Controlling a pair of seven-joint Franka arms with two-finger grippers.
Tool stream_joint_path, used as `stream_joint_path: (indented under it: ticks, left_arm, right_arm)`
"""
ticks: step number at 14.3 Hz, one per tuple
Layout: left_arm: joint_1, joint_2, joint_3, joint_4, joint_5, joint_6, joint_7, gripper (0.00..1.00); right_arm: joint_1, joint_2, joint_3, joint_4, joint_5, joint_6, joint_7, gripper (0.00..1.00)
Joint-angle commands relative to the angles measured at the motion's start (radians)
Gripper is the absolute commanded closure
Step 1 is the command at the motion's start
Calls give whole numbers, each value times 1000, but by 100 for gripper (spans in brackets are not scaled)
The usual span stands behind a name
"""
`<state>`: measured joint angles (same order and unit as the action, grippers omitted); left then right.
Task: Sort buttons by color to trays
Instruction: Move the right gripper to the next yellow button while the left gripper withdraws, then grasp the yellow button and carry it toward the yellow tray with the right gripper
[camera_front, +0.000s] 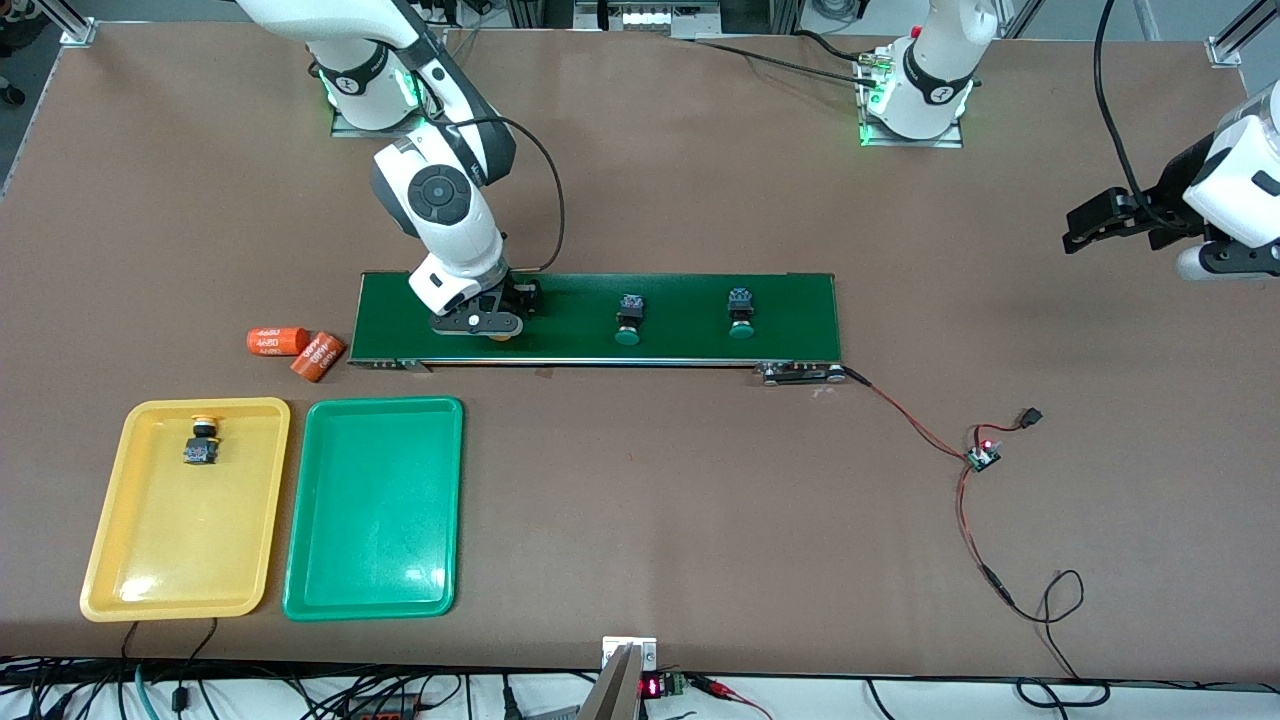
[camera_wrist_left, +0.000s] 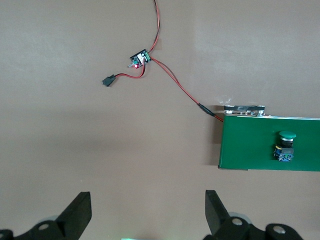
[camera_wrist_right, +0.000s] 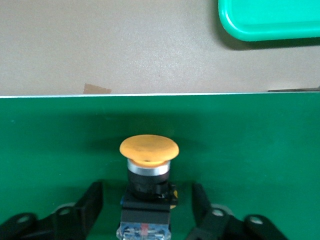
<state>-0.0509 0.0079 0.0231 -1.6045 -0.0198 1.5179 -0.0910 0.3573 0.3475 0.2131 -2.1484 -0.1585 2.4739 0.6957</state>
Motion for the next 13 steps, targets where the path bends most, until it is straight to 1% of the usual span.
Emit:
stream_joint_path:
  ticks: [1, 3, 4, 6, 7, 8, 9, 10, 11, 12, 13]
  left_arm:
    - [-4, -23, -3, -23, 0, 5, 5, 0]
    - [-6, -19, -3, -25, 6, 8, 5, 0]
    - [-6, -13, -18, -23, 39, 10, 5, 0]
    - [-4, -12, -67, -23, 98, 10, 4, 0]
    - [-4, -12, -71, -23, 98, 11, 5, 0]
    - [-6, -14, -72, -21, 97, 10, 8, 0]
    - [2, -14, -71, -20, 84, 10, 10, 0]
    - [8, -16, -71, -20, 78, 5, 11, 0]
    - [8, -16, -71, -21, 78, 5, 19, 0]
    - [8, -14, -71, -20, 78, 5, 26, 0]
    - [8, -14, -71, -20, 77, 5, 28, 0]
  right_arm:
    - [-3, -10, -6, 4, -16, -3, -7, 92]
    - [-14, -42, -33, 21, -16, -25, -36, 98]
    - [-18, -51, -52, 54, -15, -76, -74, 98]
    - [-56, -58, -92, 158, -10, -188, -168, 98]
    - [-107, -55, -96, 206, -7, -232, -217, 98]
    - [-173, -48, -95, 234, -7, -246, -278, 98]
    - [-236, -32, -98, 251, 2, -242, -362, 98]
    - [-289, 8, -100, 296, 8, -245, -457, 98]
    - [-331, 59, -119, 364, 35, -250, -529, 98]
    - [-339, 105, -157, 405, 45, -247, -595, 96]
    - [-340, 143, -206, 418, 45, -236, -683, 96]
